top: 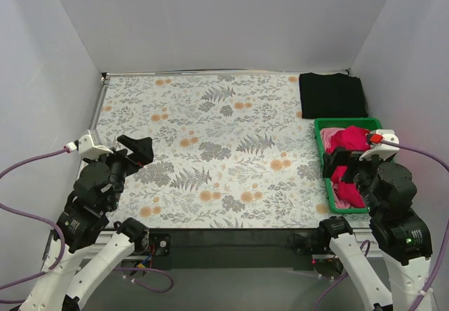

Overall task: Fold and stack the t-shirts
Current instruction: Grab the tshirt from the pile

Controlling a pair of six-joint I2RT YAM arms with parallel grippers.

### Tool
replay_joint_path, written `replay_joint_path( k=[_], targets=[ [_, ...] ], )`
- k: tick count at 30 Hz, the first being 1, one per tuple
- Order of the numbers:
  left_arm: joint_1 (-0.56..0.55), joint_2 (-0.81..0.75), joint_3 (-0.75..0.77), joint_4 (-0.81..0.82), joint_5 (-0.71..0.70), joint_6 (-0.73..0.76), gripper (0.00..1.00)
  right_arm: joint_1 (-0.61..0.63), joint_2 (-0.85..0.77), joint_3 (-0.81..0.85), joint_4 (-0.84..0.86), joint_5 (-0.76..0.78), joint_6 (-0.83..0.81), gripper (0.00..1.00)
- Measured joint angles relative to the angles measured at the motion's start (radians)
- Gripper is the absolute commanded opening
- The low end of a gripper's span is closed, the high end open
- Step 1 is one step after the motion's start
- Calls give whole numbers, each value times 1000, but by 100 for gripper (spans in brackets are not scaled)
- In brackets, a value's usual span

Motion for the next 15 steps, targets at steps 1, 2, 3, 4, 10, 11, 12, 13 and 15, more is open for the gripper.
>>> replay_joint_path(
  k=[1,2,3,4,10,11,12,13,15],
  targets=[
    [0,0,-1,5,0,6,98,0,9,0,0,8,-1,98],
    [0,-1,-4,13,1,11,98,0,18,0,2,15,-1,98],
    [0,-1,-8,21,4,17,98,0,29,0,4,22,0,98],
    [0,-3,-16,31,8,22,98,0,42,0,6,31,2,98],
    [0,-14,-85,53,72,37,98,0,214,0,28,64,52,98],
    [0,-14,-100,56,89,36,98,0,246,-1,31,67,64,98],
    [0,-14,-113,55,105,34,98,0,290,-1,33,70,80,98],
    [0,-14,-126,56,124,31,98,0,336,-1,36,72,95,98],
    [0,-14,-145,54,155,18,98,0,426,0,44,95,122,98]
  ],
)
